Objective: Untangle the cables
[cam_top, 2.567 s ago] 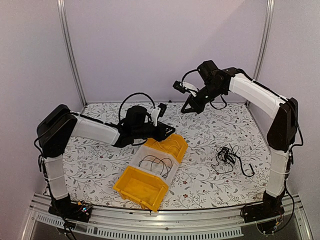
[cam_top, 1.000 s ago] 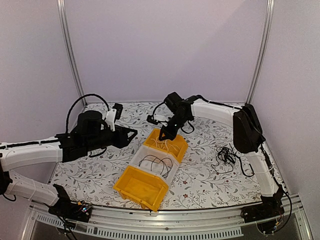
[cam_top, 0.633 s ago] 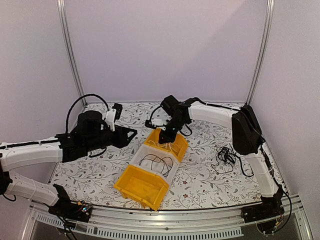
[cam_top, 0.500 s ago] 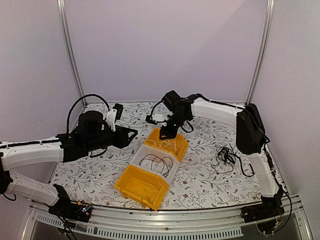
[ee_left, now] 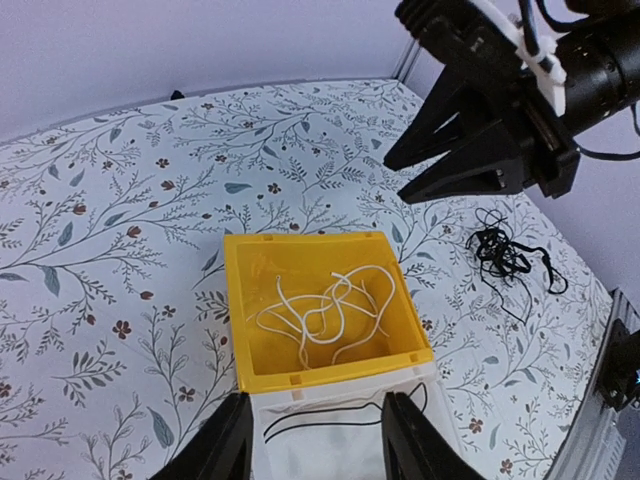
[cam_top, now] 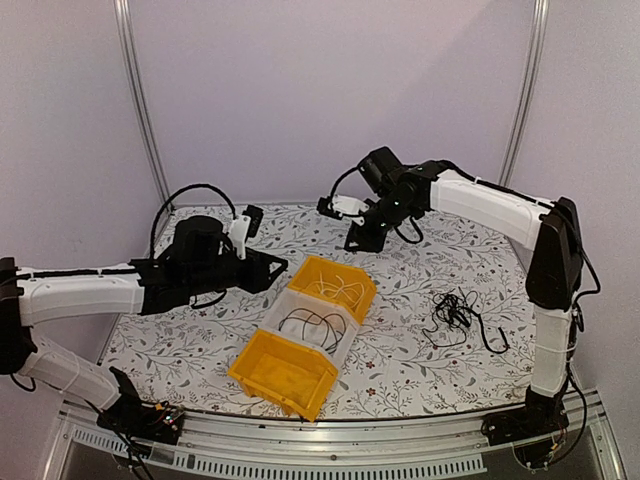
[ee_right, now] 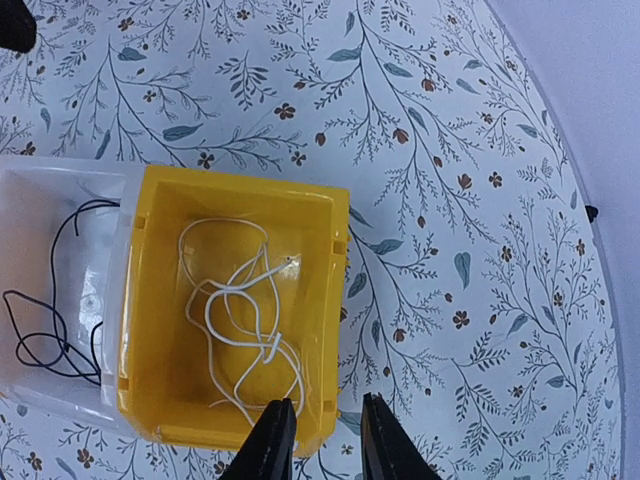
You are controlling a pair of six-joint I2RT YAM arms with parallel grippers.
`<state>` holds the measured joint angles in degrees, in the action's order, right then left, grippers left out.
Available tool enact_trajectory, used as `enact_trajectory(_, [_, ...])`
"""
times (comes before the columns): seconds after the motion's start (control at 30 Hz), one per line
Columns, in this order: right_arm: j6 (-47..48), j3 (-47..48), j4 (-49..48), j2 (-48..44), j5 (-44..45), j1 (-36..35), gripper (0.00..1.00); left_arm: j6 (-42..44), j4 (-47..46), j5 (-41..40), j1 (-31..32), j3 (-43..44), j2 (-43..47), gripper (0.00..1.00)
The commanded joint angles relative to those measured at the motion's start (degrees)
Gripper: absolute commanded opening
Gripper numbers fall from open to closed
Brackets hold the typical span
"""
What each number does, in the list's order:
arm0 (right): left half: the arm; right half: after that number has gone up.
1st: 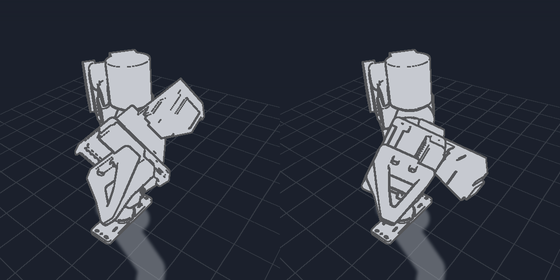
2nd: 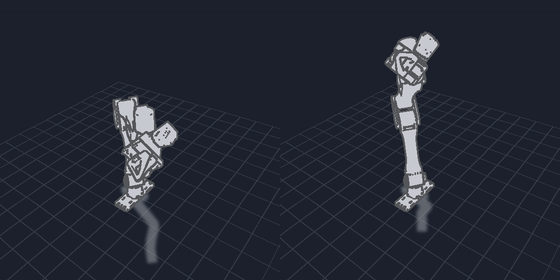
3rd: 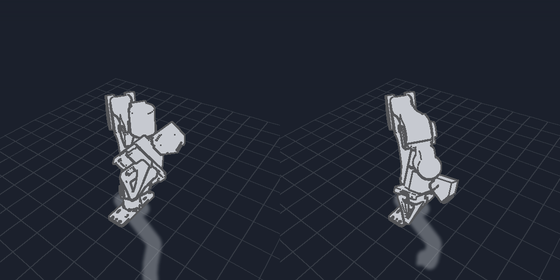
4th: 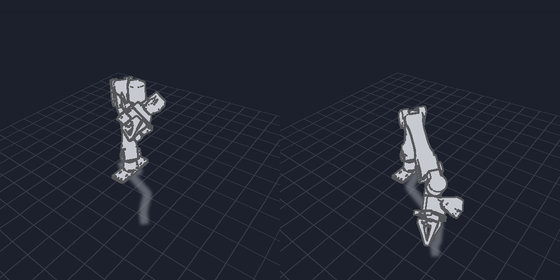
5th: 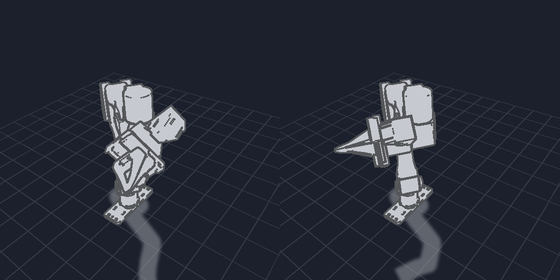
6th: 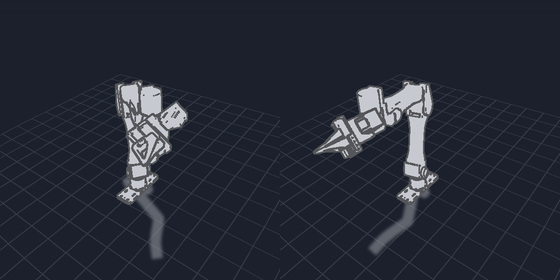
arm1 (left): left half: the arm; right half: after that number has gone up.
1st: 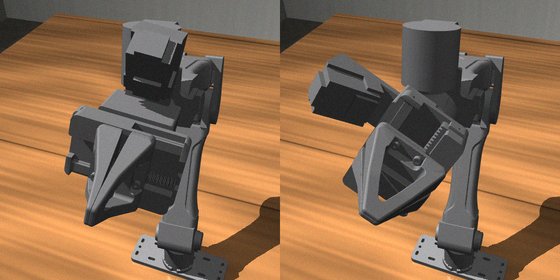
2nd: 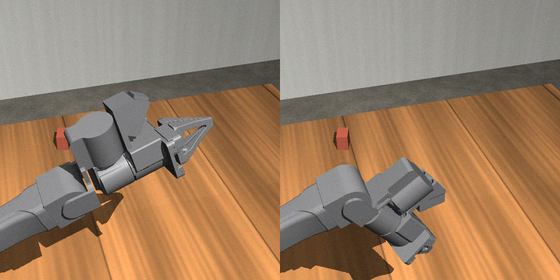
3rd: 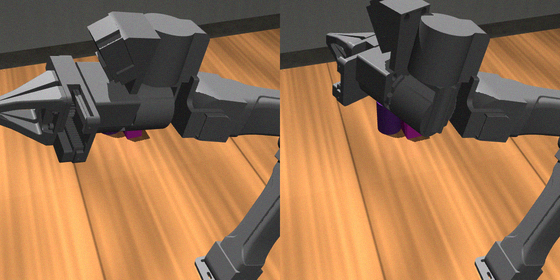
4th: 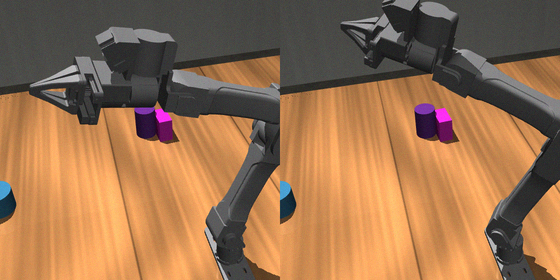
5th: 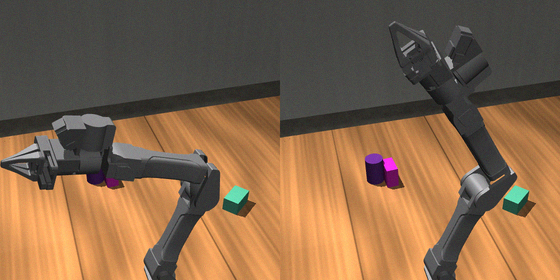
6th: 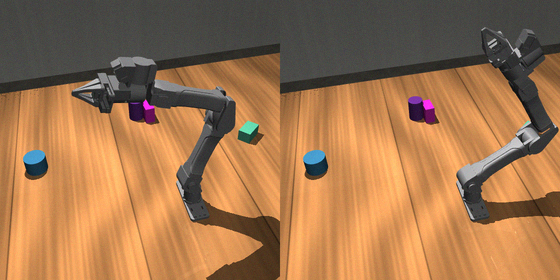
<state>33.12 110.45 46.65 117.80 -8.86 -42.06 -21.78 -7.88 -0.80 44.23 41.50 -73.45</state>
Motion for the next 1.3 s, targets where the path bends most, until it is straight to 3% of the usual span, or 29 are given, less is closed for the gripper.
enact_trajectory(0.0, [-0.12, -8.45, 1.12, -8.9, 0.51, 6.11, 0.26, 1.03, -0.53, 2.09, -0.36, 4.44, -2.94, 0.47])
enact_trajectory(0.3, [-1.92, -22.21, 3.07, -15.58, -4.39, 23.27, 0.2, -0.77, -0.04, 3.9, -0.37, 10.4, -9.6, 0.47])
enact_trajectory(0.43, [-4.46, -23.65, 5.39, -13.52, -7.45, 26.59, 0.32, -2.7, 0.79, 5.27, -0.23, 12.93, -13.07, 0.47])
enact_trajectory(0.6, [-7.77, -22.03, 7.84, -7.86, -13.63, 29.3, 0.44, -5.51, 6.05, 3.2, 0.21, 17.41, -16.58, 0.47])
enact_trajectory(0.77, [-9.98, -17.75, 9.9, -1.76, -19.95, 31.11, 0.47, -5.62, 6.86, 3.6, 1.18, 18.23, -16.81, 0.47])
enact_trajectory(1.1, [-12.98, -9.02, 9.82, 9.11, -26.28, 31.43, 0.47, -6.44, 11.36, 2.22, 2.08, 19.74, -16.06, 0.48])
enact_trajectory(1.27, [-14.08, -5.27, 9.79, 13.55, -26.86, 31.54, 0.37, -6.02, 12.21, 1.94, 2.76, 22.12, -17.08, 0.48])
